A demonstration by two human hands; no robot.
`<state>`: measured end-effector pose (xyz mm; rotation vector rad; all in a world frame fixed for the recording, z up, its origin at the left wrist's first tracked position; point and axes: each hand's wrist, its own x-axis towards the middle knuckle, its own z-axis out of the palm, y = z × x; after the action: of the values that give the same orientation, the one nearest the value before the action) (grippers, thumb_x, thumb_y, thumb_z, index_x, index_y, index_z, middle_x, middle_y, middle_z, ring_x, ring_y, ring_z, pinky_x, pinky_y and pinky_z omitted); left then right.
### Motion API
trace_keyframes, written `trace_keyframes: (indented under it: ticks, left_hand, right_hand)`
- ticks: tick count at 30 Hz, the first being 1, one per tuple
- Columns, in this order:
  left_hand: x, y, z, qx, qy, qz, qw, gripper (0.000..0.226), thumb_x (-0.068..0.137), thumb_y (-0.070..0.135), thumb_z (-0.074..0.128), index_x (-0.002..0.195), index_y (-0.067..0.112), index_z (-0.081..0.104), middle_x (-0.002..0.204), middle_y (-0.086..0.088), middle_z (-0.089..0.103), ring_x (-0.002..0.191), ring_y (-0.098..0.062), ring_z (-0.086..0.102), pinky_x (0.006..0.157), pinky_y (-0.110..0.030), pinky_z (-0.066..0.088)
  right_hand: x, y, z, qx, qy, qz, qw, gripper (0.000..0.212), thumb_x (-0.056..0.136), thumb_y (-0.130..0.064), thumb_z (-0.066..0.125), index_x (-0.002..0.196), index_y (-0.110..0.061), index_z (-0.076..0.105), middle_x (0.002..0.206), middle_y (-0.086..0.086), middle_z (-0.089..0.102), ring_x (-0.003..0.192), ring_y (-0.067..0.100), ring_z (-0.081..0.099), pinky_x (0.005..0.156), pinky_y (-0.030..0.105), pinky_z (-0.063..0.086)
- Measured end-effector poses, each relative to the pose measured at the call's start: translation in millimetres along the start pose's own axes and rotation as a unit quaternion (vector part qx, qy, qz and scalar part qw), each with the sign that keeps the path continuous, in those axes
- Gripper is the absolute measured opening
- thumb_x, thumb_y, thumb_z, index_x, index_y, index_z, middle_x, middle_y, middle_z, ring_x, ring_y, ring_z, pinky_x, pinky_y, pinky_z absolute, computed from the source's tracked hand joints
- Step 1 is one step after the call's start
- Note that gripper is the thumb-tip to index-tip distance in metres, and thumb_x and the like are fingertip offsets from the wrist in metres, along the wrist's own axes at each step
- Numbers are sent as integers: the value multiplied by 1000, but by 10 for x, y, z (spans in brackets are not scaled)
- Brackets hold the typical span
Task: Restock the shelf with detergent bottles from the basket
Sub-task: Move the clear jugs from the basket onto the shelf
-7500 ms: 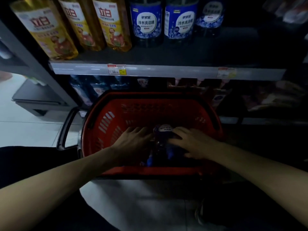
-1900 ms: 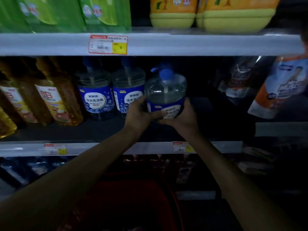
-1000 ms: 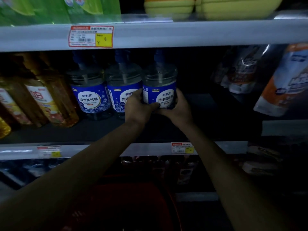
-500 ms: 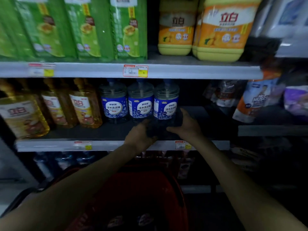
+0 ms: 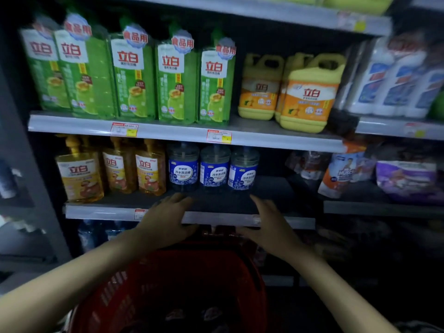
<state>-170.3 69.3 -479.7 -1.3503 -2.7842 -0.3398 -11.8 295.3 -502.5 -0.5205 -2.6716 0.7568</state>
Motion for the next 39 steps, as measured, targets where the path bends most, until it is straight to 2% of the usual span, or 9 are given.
trace_keyframes:
  ticks: [8,13,16,19,23,27,33,36,39]
  left_hand:
    - [-514,-298,-9,-2,-5,-16,1000,85,82,69,48,156,30,39,156,1,43,136,-23,50,104,-38,47]
    - [-790,-583,261,-12,-19,-8,1000,91,78,72,43,159,33,36,160,2,41,140,-26,49,104,-45,51]
    - [-960,-808,647,22,-7,1,1000,80,80,54,71,152,25,50,149,-4,55,123,-30,63,87,-43,57]
    - [-1050,-1157,1160,73,-56,-20,996,89,64,38,95,143,16,60,135,-13,65,110,-38,71,79,-47,61]
    - [-1130,-1363,1544,77,-128,-37,988,85,77,49,83,150,16,53,143,-19,59,123,-45,62,97,-57,53]
    - [-1239,-1478,1839,139,-125,-31,982,89,69,62,82,144,21,58,136,-20,62,125,-44,59,104,-71,41]
    - [-1432,-1568,2129,194,-136,-38,971,73,81,69,57,134,20,67,123,-20,67,120,-42,61,118,-71,-3]
    - [-1413,-1618,2137,180,-140,-43,973,67,80,72,64,129,26,69,122,-9,69,122,-34,62,119,-75,4]
    - [-1379,-1595,2067,193,-159,-65,966,72,76,75,63,123,21,72,134,-19,62,137,-44,47,117,-79,7]
  right_hand:
    - [-381,-235,26,3,-39,-6,999,97,85,-59,70,159,-39,10,159,-18,15,145,11,26,115,32,34]
    - [-397,-225,308,3,-52,-47,998,85,89,-58,67,157,-37,20,157,-14,24,143,7,29,117,35,34]
    - [-448,-111,626,-9,-66,-77,995,78,93,-51,66,157,-31,26,157,-10,28,144,8,29,118,33,32]
    - [-523,97,951,-141,-148,-106,973,84,93,-52,63,160,-30,16,159,-2,20,147,19,23,120,42,29]
    - [-710,257,1235,-191,-260,-108,940,79,97,-51,57,160,-33,14,165,0,10,153,24,10,126,39,14]
    - [-826,367,1442,-214,-327,-125,912,72,99,-56,51,160,-35,17,164,0,14,153,23,8,124,36,2]
    - [-752,811,1619,-290,-380,-103,872,71,94,-69,28,154,-31,35,156,2,35,149,25,21,124,41,2]
    - [-750,968,1651,-342,-415,-77,840,101,71,-77,4,147,-27,48,151,5,47,146,27,31,124,41,0]
    - [-775,999,1685,-372,-416,-63,828,78,87,-74,28,146,-28,49,156,4,43,149,25,27,126,41,1]
